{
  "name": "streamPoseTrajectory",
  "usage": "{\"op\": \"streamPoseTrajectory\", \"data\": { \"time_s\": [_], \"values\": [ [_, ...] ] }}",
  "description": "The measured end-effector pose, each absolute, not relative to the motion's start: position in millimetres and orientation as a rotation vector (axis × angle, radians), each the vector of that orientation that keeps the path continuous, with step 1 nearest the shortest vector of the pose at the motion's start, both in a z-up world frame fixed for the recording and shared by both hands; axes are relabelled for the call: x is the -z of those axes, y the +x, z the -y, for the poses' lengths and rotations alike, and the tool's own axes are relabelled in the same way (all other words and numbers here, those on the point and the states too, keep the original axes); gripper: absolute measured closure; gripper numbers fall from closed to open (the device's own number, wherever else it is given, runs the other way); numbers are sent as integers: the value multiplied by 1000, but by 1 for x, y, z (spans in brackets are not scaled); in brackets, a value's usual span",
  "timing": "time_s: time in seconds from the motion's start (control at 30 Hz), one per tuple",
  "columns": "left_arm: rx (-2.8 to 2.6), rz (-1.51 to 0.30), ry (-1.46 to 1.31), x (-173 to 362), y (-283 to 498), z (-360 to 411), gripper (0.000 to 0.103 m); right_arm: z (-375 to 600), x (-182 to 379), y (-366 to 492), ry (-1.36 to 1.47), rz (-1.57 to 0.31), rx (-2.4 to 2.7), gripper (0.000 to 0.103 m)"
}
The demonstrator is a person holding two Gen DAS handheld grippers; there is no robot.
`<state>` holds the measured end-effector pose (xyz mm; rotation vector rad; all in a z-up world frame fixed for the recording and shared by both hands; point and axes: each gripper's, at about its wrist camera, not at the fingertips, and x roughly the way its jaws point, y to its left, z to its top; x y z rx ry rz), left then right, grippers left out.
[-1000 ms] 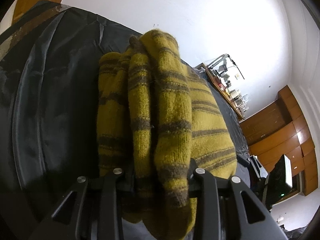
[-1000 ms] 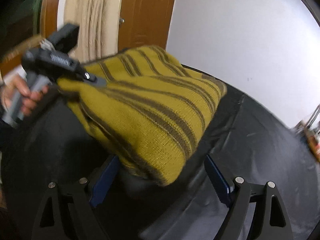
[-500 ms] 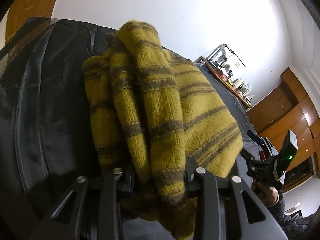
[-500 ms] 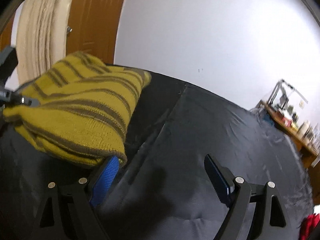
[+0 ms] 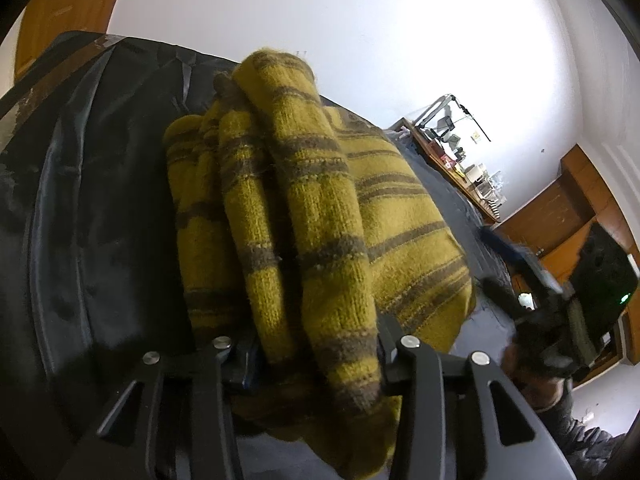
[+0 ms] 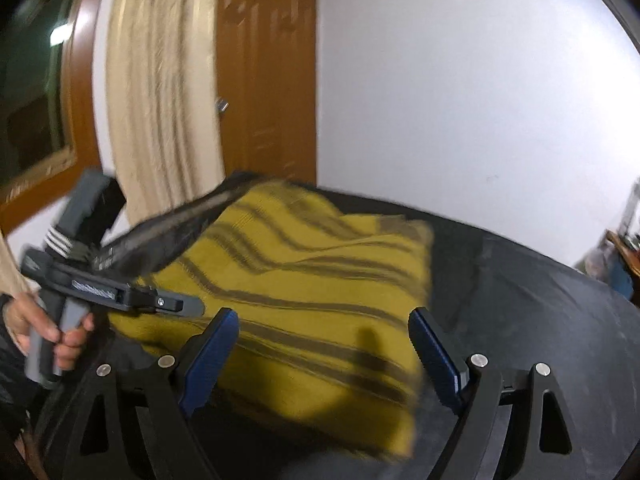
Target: Fold clothes
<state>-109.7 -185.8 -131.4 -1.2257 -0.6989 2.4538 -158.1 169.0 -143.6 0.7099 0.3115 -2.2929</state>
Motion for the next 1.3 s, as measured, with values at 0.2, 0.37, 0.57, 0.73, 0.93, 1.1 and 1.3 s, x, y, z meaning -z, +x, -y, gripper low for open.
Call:
{"op": "streamPoseTrajectory", "data": {
  "time_s": [0.2,0.37,0.57,0.73,0.93,1.1,1.3],
  "values": [
    [-2569,684,-1145,98,-104,191,29,-123,172,-160,769,-391,2260,13],
    [-2624,656,-1029,63,-117,181,24,-117,176,-148,782,-441,2258,9],
    [-2708,523,-1137,70,-142,162,24,-114,179,-140,809,-419,2245,8],
    [-2786,488,-1293,103,-153,174,24,-120,178,-131,818,-406,2235,8],
    [-2678,668,-1357,129,-157,192,18,-124,176,-125,821,-411,2231,8],
    [-2645,723,-1397,134,-162,200,4,-124,171,-126,822,-402,2227,8],
    [-2557,771,-1452,144,-177,202,0,-124,168,-124,822,-397,2218,5]
  ]
}}
